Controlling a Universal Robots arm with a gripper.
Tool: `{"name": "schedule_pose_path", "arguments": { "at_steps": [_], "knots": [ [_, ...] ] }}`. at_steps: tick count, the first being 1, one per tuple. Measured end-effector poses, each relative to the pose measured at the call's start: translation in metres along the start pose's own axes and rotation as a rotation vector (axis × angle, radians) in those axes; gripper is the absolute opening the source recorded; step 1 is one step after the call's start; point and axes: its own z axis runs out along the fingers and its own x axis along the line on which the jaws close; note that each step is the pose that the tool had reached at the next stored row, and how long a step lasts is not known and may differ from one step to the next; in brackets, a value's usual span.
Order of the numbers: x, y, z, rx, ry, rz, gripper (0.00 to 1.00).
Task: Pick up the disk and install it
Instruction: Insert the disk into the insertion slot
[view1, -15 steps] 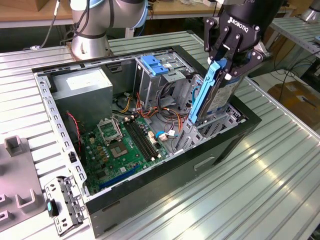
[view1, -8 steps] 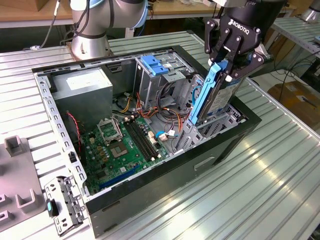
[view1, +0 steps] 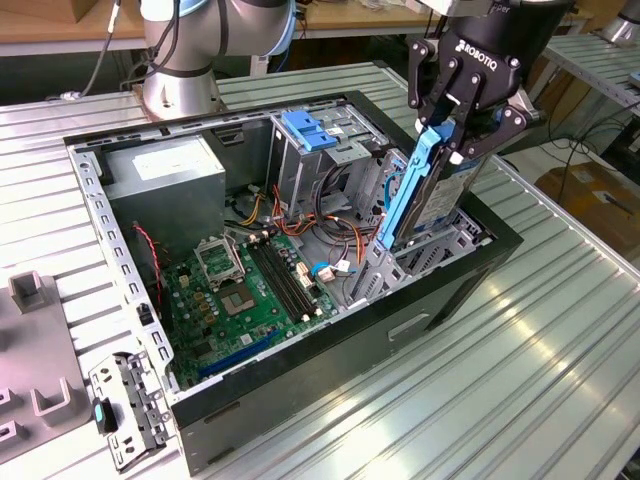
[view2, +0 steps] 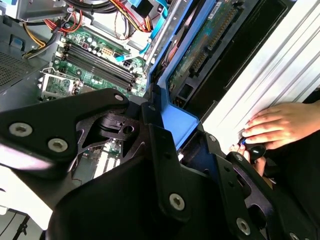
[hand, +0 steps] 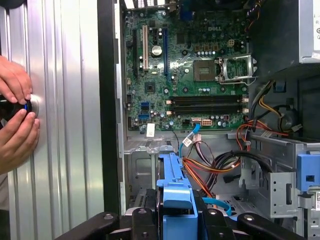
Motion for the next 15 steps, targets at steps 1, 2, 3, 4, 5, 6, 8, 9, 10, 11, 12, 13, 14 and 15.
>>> {"name": "schedule_pose_path", "arguments": {
  "at_steps": [1, 2, 3, 4, 5, 6, 8, 9, 10, 11, 12, 13, 14, 15],
  "knots": [
    [-0.0003, 0.0001, -0.0001, -0.0001, 0.0001, 0.0, 0.37],
    [-0.0004, 0.0001, 0.0, -0.0001, 0.0001, 0.0, 0.37],
    [-0.0007, 0.0002, 0.0, 0.0, 0.0001, 0.0, 0.37],
    [-0.0007, 0.0003, 0.0001, -0.0001, 0.0004, 0.0, 0.37],
    [-0.0008, 0.0003, 0.0003, -0.0001, 0.0003, 0.0, 0.37],
    [-0.0008, 0.0003, 0.0007, -0.0001, 0.0002, 0.0, 0.37],
    [-0.0009, 0.0003, 0.0015, -0.0001, 0.0005, 0.0, 0.37],
    [-0.001, 0.0003, 0.0021, -0.0001, 0.0004, 0.0, 0.37],
    [-0.001, 0.0003, 0.0033, 0.0, 0.0003, 0.0, 0.37],
    [-0.001, 0.0004, 0.0037, -0.0001, 0.0003, 0.0, 0.37],
    [-0.001, 0.0004, 0.0037, -0.0001, 0.0005, 0.0, 0.37],
    [-0.001, 0.0004, 0.004, -0.0001, 0.0003, 0.0, 0.37],
    [-0.001, 0.0004, 0.0041, -0.0001, 0.0002, 0.0, 0.37],
    [-0.001, 0.0004, 0.0041, -0.0001, 0.0003, 0.0, 0.37]
  ]
}}
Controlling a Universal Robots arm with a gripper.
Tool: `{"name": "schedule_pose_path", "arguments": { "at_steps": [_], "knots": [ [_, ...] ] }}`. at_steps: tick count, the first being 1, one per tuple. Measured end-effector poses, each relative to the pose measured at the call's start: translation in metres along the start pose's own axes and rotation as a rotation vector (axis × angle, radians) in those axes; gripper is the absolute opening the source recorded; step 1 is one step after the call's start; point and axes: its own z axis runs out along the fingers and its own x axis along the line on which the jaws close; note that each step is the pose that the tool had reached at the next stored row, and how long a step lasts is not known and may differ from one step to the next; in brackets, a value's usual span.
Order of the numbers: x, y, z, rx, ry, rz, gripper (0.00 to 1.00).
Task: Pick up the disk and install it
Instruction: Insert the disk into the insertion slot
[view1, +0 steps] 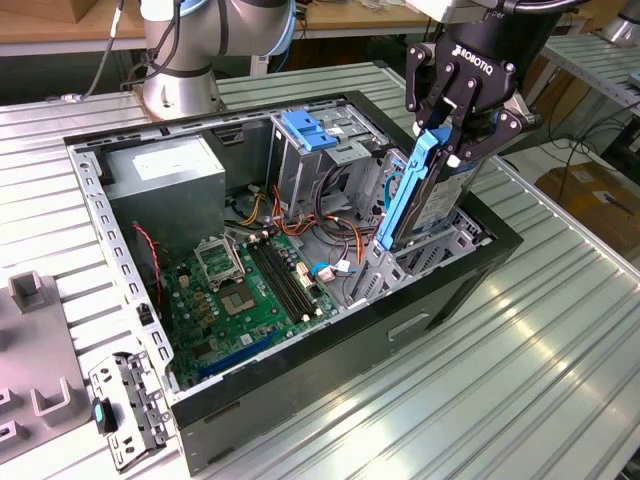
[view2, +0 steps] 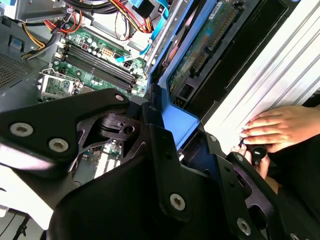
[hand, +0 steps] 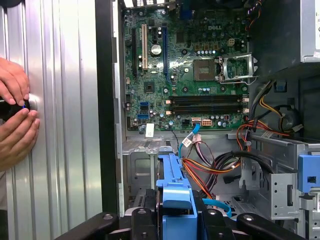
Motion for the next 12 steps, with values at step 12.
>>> {"name": "schedule_pose_path", "arguments": {
  "at_steps": [12],
  "knots": [
    [0.0, 0.0, 0.001, 0.0, -0.0005, 0.0, 0.44]
  ]
}}
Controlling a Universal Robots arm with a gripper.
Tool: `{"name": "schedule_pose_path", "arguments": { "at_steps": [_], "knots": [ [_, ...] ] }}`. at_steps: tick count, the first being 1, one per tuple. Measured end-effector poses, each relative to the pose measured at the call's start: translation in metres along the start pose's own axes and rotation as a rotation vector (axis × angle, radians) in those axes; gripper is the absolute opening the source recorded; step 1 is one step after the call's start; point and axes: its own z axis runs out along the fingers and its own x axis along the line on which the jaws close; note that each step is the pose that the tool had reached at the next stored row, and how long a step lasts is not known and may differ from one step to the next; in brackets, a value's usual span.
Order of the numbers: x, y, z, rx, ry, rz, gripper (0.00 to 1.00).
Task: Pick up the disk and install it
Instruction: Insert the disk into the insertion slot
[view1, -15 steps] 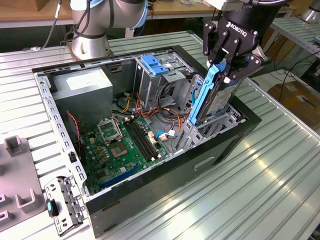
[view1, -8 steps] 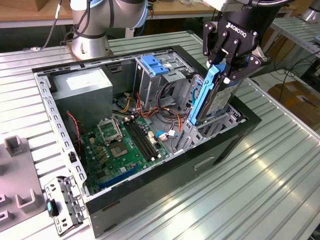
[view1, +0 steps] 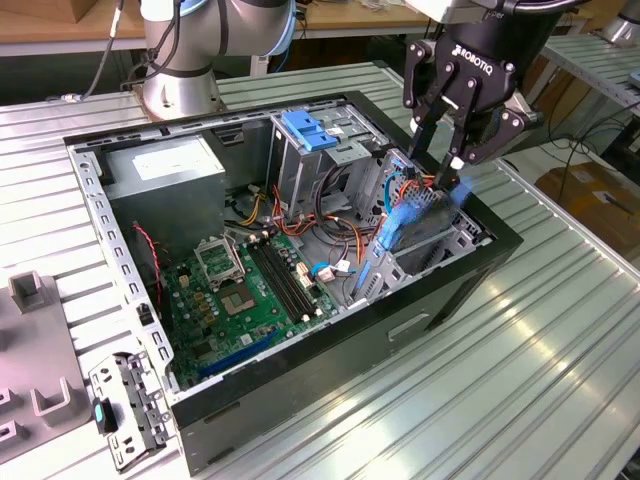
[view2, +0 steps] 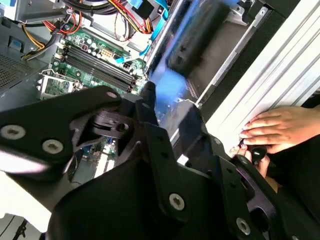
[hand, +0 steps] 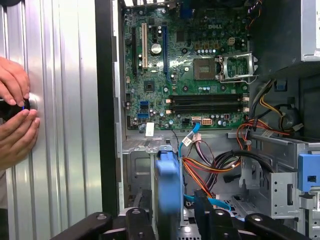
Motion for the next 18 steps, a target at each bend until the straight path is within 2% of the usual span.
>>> {"name": "schedule_pose_path", "arguments": {
  "at_steps": [1, 11, 14, 15, 17, 18],
  "knots": [
    [0.0001, 0.0, 0.0016, 0.0, 0.0003, 0.0, 0.51],
    [0.0035, 0.0004, 0.021, 0.0, 0.0005, 0.0, 0.49],
    [0.0043, 0.0005, 0.0271, 0.0, 0.0004, 0.0, 0.3],
    [0.0044, 0.0006, 0.029, 0.0, 0.0004, 0.0, 0.3],
    [0.0043, 0.0006, 0.0328, -0.0001, 0.0005, 0.0, 0.18],
    [0.0042, 0.0007, 0.0369, 0.0, 0.0004, 0.0, 0.12]
  ]
}}
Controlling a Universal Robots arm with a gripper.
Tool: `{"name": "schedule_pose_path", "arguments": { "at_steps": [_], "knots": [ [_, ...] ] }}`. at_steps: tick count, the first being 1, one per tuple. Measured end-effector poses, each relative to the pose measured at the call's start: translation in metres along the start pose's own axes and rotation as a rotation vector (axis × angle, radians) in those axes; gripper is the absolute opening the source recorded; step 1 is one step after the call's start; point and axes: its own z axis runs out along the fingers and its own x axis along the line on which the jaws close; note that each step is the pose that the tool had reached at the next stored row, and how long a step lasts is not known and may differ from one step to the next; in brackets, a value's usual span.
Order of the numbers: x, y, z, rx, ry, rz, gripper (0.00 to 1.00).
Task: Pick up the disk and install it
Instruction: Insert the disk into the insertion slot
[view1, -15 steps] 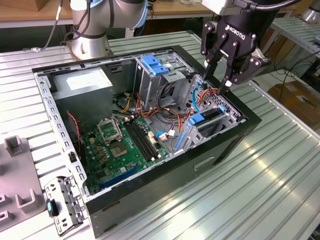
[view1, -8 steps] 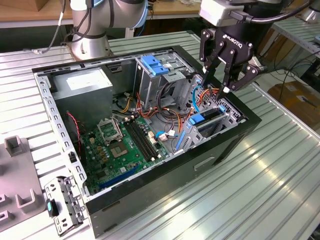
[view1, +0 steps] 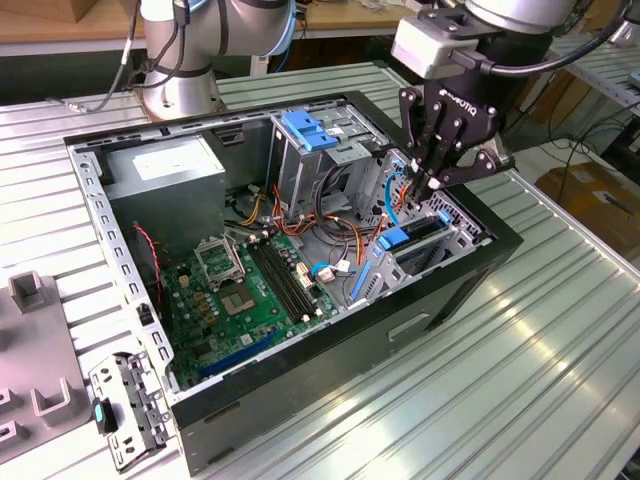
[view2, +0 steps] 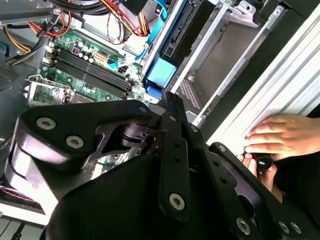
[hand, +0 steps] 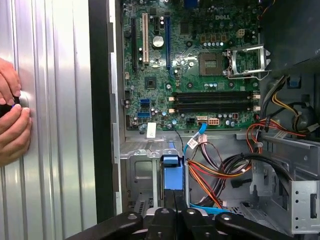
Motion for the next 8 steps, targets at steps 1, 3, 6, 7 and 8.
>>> {"name": "schedule_pose_path", "arguments": {
  "at_steps": [1, 3, 6, 7, 8],
  "knots": [
    [-0.0001, 0.0001, 0.0023, 0.0, 0.0001, 0.0, 0.11],
    [-0.0003, 0.0002, 0.0085, 0.0, 0.0001, 0.0, 0.11],
    [-0.0005, 0.0004, 0.0154, 0.0, 0.0, 0.0, 0.11],
    [-0.0006, 0.0004, 0.017, 0.0, -0.0003, 0.0, 0.11],
    [-0.0006, 0.0005, 0.018, 0.0, -0.0018, 0.0, 0.11]
  ]
}}
